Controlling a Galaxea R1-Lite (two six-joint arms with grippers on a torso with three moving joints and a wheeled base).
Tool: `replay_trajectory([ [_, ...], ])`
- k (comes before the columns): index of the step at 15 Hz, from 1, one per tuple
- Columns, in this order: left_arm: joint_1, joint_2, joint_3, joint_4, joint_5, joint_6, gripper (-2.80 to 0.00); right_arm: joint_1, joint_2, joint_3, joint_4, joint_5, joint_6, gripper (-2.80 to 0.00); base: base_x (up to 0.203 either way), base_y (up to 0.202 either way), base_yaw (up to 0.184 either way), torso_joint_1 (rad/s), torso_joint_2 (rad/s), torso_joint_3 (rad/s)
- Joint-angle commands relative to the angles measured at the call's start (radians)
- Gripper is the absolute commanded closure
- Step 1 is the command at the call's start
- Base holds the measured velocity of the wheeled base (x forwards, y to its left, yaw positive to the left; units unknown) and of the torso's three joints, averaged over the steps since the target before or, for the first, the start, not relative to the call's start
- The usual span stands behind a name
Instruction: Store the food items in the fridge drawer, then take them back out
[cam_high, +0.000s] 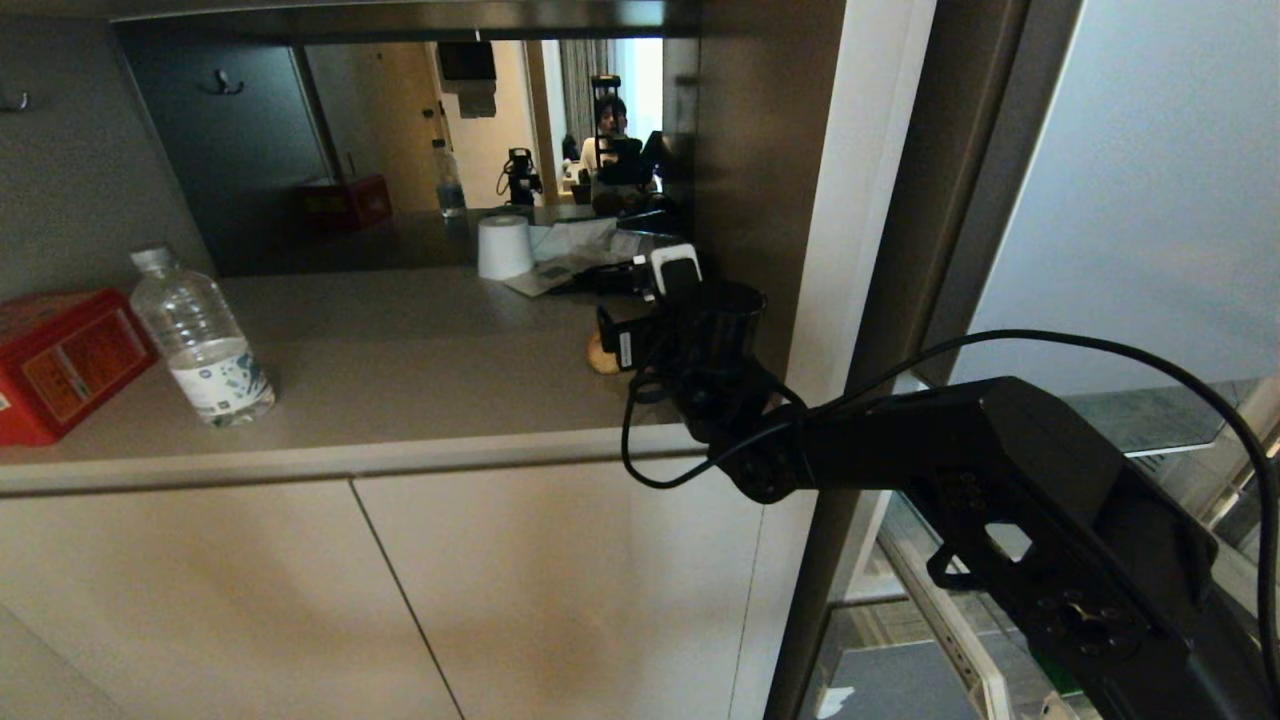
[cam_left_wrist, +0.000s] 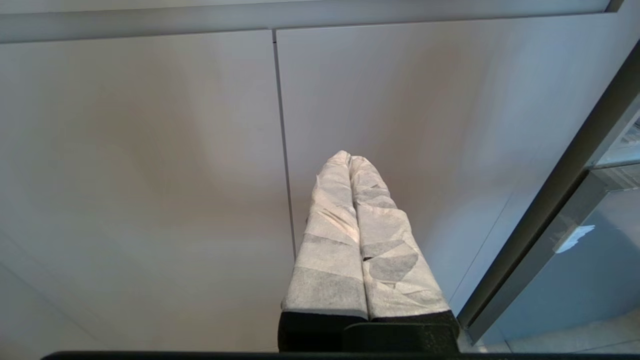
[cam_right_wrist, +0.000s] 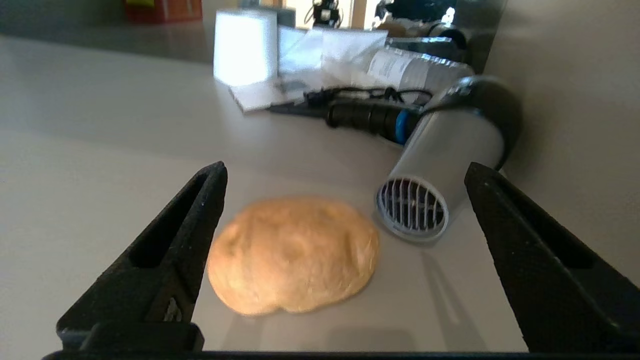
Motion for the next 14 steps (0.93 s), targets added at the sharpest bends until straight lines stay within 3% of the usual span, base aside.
replay_trajectory([
  [1, 0.0, 0.002, 0.0, 0.0, 0.0, -0.001, 0.0, -0.007, 0.008, 0.0, -0.003, 0.012, -0.004, -2.8, 0.0, 0.0, 0.0, 0.0, 0.0, 0.0],
  [9, 0.0, 0.002, 0.0, 0.0, 0.0, -0.001, 0.0, -0.013, 0.029, 0.0, 0.035, 0.127, -0.006, -2.8, 0.0, 0.0, 0.0, 0.0, 0.0, 0.0],
  [14, -0.001, 0.002, 0.0, 0.0, 0.0, -0.001, 0.0, -0.013, 0.042, -0.001, 0.06, 0.156, -0.006, -2.8, 0.0, 0.0, 0.0, 0.0, 0.0, 0.0],
])
